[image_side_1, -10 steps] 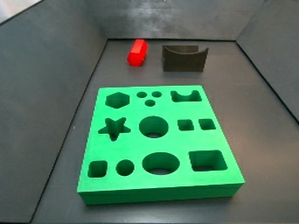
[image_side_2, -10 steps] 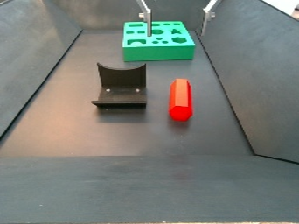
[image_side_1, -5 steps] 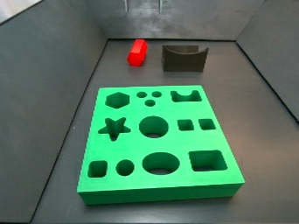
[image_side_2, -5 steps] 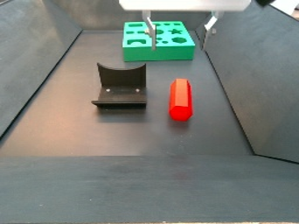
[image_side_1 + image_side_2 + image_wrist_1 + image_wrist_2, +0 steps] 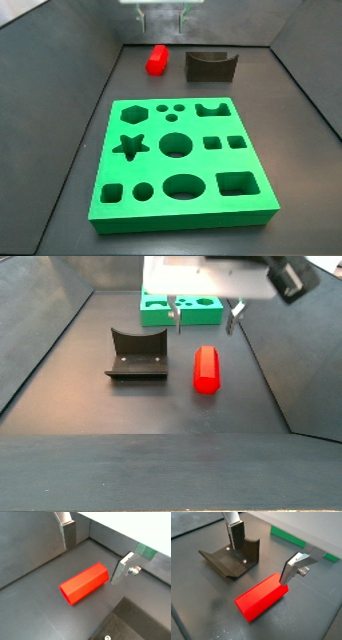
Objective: Pick up the hexagon object. Move up. Place the hexagon object on the fixture. Regrasp the hexagon object. Move to above the board. Insert the hexagon object.
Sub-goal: Pick up the hexagon object.
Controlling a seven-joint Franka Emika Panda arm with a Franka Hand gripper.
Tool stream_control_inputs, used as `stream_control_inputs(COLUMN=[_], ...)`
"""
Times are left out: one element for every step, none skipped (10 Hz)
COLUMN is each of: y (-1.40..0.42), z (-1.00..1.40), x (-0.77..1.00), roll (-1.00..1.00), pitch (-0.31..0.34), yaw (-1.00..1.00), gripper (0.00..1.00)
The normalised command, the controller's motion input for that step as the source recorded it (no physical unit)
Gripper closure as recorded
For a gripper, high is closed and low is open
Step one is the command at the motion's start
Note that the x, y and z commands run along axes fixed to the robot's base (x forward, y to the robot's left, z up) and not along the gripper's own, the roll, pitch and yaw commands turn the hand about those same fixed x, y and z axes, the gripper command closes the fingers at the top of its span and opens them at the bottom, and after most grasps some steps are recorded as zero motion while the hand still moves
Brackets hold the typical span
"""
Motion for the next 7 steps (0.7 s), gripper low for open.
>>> stream_control_inputs(y=[-0.05,-0.07,-0.10,-0.11,-0.11,-0.10,-0.09], z=[-0.47,-0.41,-0.45,-0.43,-0.41,-0.40,-0.39], x=[-0.05,-0.05,-0.05,-0.07,-0.04,0.00,-0.03], roll=[-0.11,-0.05,-0.06,-0.08,-0.11,-0.14,-0.15], pitch=[-0.246,-0.204,-0.209,-0.219,-0.244,-0.267,-0.279], yaw=[0.00,0.00,0.00,0.00,-0.02,-0.03,-0.06], gripper=[0.00,0.00,0.00,0.00,0.00,0.00,0.00])
